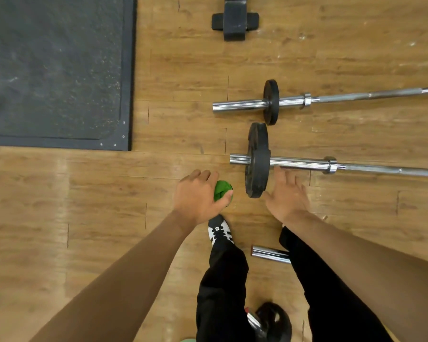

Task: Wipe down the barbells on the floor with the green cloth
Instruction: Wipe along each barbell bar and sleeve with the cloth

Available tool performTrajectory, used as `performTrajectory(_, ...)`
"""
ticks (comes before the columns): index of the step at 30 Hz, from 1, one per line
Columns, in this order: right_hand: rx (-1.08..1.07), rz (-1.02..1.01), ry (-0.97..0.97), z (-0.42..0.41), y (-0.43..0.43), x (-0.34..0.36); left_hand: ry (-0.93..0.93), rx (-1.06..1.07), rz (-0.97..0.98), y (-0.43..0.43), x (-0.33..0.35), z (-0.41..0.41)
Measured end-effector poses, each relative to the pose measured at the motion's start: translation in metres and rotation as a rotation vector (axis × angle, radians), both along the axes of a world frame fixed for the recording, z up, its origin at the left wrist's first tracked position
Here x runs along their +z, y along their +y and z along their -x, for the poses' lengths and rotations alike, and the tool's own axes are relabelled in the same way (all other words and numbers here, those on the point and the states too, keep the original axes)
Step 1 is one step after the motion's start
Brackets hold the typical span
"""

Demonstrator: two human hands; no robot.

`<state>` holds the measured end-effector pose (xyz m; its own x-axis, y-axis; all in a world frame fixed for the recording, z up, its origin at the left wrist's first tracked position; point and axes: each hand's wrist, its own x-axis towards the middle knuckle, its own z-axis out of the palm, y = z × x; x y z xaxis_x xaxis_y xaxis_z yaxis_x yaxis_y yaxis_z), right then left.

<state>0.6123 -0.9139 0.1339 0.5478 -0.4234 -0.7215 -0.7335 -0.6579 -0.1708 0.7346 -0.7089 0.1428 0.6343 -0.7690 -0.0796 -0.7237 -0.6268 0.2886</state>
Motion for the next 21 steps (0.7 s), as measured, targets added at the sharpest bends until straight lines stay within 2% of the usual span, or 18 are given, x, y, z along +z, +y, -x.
performTrajectory(6,0.104,-0.004,-0.032,-0.004,-0.012,-0.042,0.011,0.037,-0.025,-0.009,-0.035,0.015)
performTrajectory(9,0.169,0.029,-0.171,-0.021,-0.021,-0.067,-0.003,0.055,-0.019,-0.026,-0.068,0.014)
performTrajectory(13,0.252,0.097,-0.303,-0.038,-0.031,-0.112,0.066,0.159,-0.008,-0.046,-0.122,0.010)
performTrajectory(17,0.366,0.160,-0.343,-0.043,-0.038,-0.163,0.107,0.139,0.042,-0.060,-0.177,0.003)
performTrajectory(21,0.378,0.257,-0.540,-0.038,-0.034,-0.203,0.117,0.138,0.098,-0.063,-0.228,-0.013)
